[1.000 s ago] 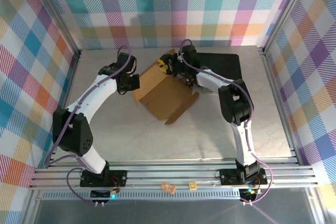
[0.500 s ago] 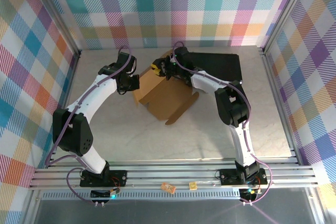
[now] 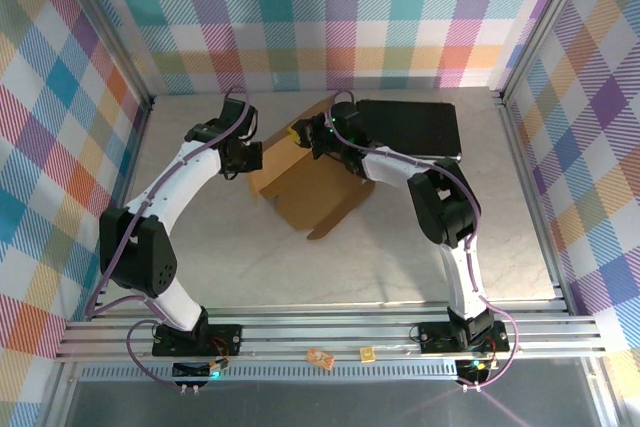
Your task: Fold the paper box
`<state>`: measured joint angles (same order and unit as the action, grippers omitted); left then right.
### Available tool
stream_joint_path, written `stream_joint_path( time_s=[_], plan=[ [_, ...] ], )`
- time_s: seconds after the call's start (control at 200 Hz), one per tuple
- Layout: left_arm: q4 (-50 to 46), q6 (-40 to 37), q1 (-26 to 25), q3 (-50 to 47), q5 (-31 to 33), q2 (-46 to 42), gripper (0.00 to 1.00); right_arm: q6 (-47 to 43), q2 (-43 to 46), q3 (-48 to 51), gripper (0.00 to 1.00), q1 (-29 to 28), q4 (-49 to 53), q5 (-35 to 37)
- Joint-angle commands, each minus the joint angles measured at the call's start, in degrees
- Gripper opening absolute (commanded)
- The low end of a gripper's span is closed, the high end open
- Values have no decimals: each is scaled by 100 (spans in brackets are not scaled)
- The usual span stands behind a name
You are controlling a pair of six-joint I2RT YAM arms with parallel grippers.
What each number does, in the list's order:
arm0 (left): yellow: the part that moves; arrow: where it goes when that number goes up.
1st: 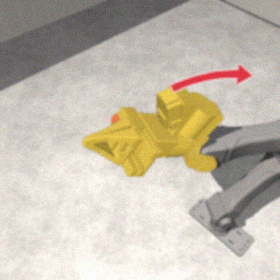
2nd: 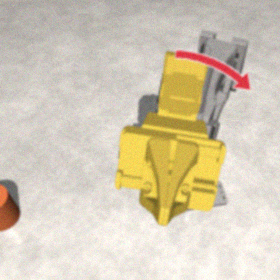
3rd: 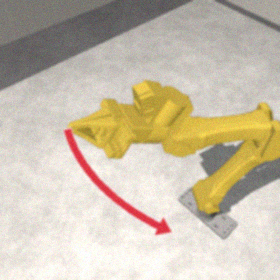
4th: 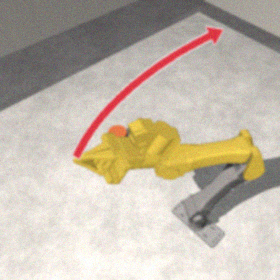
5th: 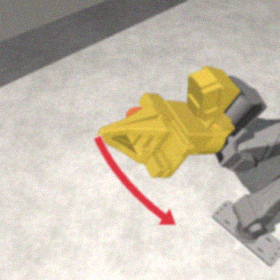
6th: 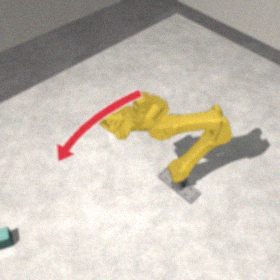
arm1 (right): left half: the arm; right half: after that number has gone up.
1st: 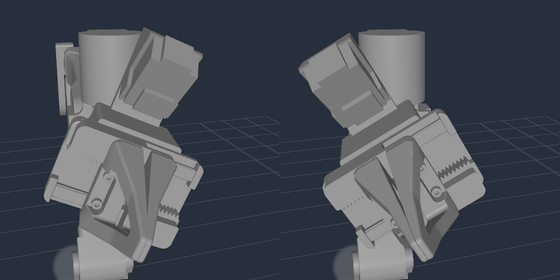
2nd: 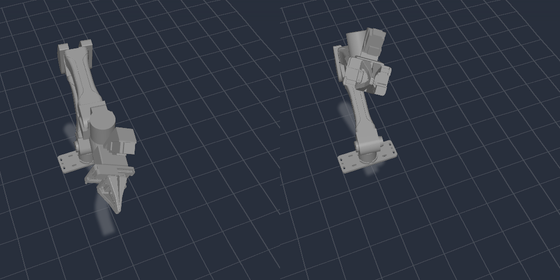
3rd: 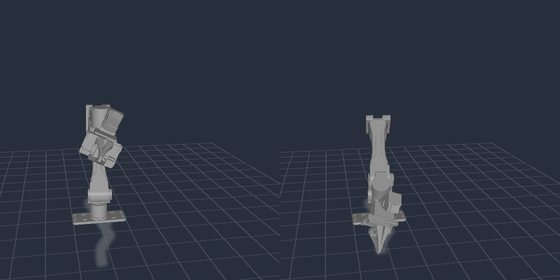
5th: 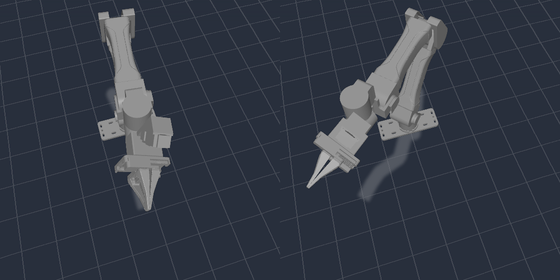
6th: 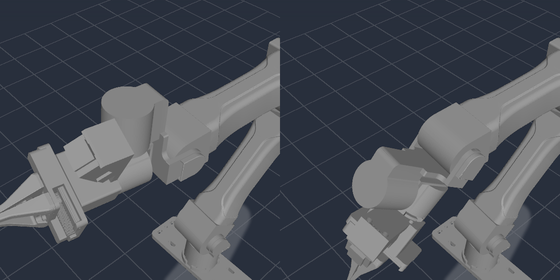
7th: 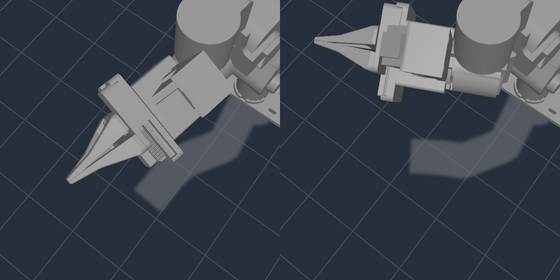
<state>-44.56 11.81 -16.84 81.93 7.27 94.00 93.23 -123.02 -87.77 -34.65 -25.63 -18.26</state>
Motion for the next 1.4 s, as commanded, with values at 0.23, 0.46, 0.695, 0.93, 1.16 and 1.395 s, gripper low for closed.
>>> stream_joint_path(
  time_s=[0.23,0.46,0.695,0.93,1.16,1.395],
  plan=[
    [-215,-492,387,165,159,-400,0,684,835,1276,0,-761,-1006,1922],
    [46,-496,359,284,-726,-228,17,303,1660,2557,0,-784,-1680,2969],
    [467,-78,376,145,-1490,-687,52,76,1925,3127,0,-569,-2251,2771],
    [853,373,766,-265,-1957,-1185,58,-118,2437,3204,0,-532,-1494,2778],
    [442,626,820,-138,-497,-1491,59,201,2593,2192,0,-1052,677,3468],
    [100,728,823,108,419,-1806,62,642,3013,2053,0,-1325,2549,4154]
  ],
)
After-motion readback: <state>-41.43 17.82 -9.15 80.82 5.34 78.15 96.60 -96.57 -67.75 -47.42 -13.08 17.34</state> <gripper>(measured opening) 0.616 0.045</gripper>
